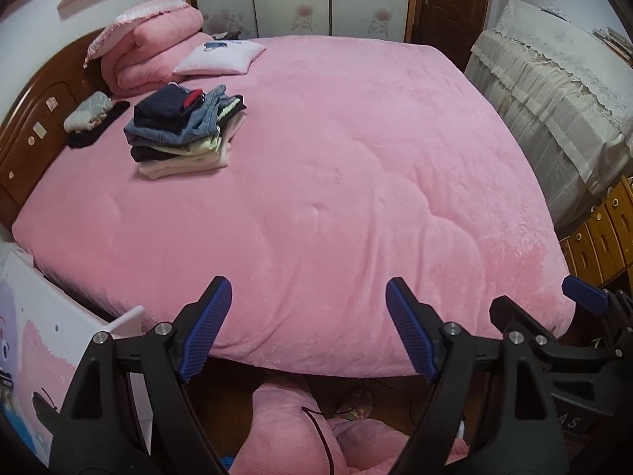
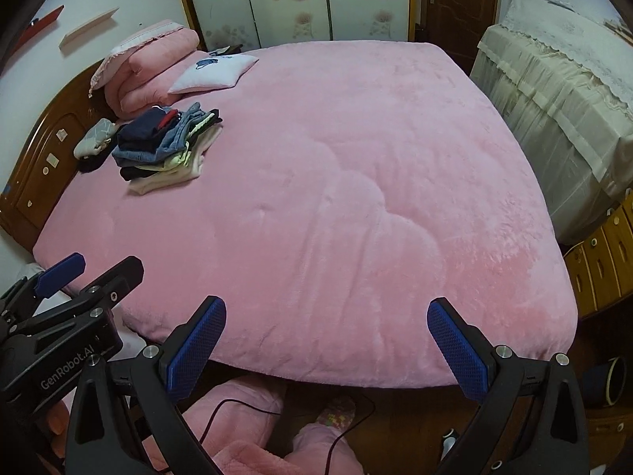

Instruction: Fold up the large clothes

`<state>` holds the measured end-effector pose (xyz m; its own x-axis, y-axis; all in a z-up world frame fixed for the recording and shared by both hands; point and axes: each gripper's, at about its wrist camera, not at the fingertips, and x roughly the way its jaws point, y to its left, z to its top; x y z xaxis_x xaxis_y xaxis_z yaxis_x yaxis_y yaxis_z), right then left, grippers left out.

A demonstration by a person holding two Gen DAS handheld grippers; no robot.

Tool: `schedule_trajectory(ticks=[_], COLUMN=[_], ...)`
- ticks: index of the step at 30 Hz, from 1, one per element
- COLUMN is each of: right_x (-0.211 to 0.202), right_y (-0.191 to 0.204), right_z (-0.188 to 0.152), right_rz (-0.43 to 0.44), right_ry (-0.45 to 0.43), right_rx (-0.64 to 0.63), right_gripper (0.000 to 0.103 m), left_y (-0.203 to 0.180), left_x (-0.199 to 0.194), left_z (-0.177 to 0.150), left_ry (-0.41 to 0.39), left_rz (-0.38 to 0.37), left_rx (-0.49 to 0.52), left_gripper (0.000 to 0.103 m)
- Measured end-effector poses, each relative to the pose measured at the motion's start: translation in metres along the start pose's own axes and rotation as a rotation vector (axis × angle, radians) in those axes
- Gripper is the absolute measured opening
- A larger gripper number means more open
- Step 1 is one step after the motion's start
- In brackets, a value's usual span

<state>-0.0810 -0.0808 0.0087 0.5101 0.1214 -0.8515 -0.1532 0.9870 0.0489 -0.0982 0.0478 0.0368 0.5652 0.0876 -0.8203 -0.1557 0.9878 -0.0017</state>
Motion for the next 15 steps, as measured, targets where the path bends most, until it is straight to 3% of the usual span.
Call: schedule_trajectory(ticks=[6,11,15], right_x=[0.015,0.025,0.033], right_y=[-0.007,-0.017,-0.023], right_z=[-0.001,-0.002,-0.005], right_rz=[-0.008,-0.033,-0.05], right_ry=[0.055,0.075,0.1], right_rx=[0.008,0.01,0.028], right_gripper=[0.103,0.103,0.103], left_y=[0.001,0.006,0.007], left_x=[0.01,0.023,0.038], left_z=[0.0,0.002,0.0], left_ry=[0.041,0.079,0.133], left_rz=[-0.008,-0.009,-0.04], left_rx=[-0.005,-0.013,-0.026], left_gripper=[0.084,0.099,0.102])
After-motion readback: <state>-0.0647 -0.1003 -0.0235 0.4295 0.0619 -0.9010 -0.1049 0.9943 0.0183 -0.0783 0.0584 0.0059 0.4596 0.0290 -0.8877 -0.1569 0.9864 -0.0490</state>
